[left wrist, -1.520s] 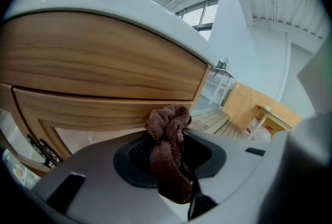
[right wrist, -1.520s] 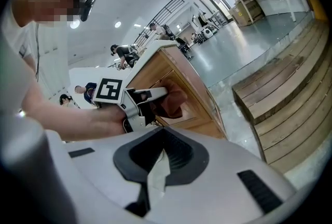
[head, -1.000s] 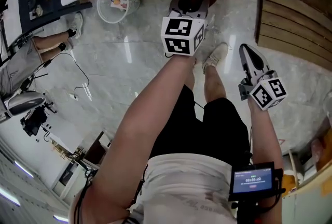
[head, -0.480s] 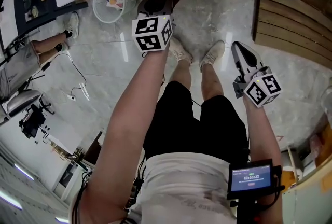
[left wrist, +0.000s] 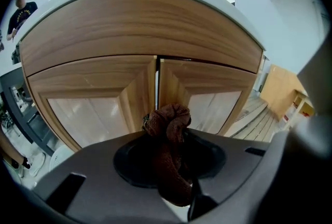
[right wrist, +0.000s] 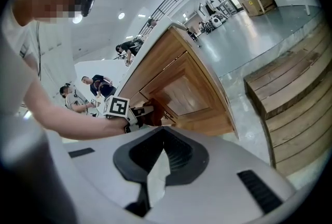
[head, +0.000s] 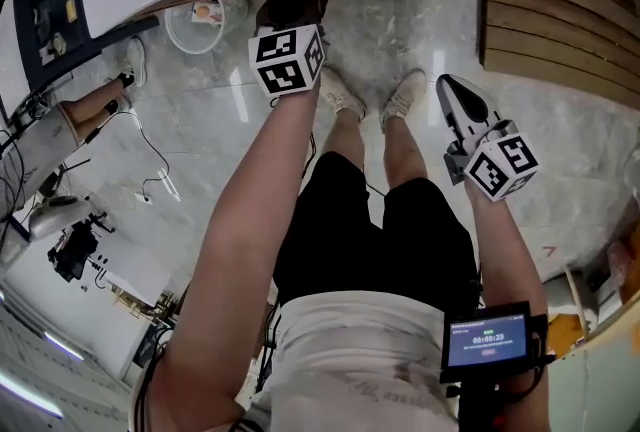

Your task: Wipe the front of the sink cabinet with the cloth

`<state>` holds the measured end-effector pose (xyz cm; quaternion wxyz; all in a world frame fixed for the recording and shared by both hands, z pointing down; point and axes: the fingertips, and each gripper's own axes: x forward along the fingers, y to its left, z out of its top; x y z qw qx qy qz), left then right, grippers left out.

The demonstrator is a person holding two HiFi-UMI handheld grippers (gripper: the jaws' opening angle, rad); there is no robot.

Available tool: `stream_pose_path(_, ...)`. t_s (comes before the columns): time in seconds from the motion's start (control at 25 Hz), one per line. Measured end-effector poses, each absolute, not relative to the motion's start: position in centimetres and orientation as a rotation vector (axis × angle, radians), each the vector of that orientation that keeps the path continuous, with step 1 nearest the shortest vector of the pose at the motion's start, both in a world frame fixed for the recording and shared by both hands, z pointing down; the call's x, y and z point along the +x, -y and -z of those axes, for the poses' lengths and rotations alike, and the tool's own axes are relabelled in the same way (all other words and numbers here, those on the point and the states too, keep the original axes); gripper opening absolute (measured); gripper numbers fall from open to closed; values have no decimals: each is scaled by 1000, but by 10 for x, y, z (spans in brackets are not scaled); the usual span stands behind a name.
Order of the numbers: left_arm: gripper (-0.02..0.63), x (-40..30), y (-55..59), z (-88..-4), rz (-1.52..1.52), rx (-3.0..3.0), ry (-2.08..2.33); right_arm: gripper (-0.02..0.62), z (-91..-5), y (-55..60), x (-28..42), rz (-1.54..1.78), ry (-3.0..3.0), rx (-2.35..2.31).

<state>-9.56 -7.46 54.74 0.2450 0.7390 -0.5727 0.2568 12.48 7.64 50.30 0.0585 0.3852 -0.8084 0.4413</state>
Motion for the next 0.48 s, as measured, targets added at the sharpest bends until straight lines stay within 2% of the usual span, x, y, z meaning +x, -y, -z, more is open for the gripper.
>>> stream_pose_path(0.48, 120, -29, 88, -557, -722, 2155, 1417, 12, -512, -75, 150, -1375, 2429, 1240)
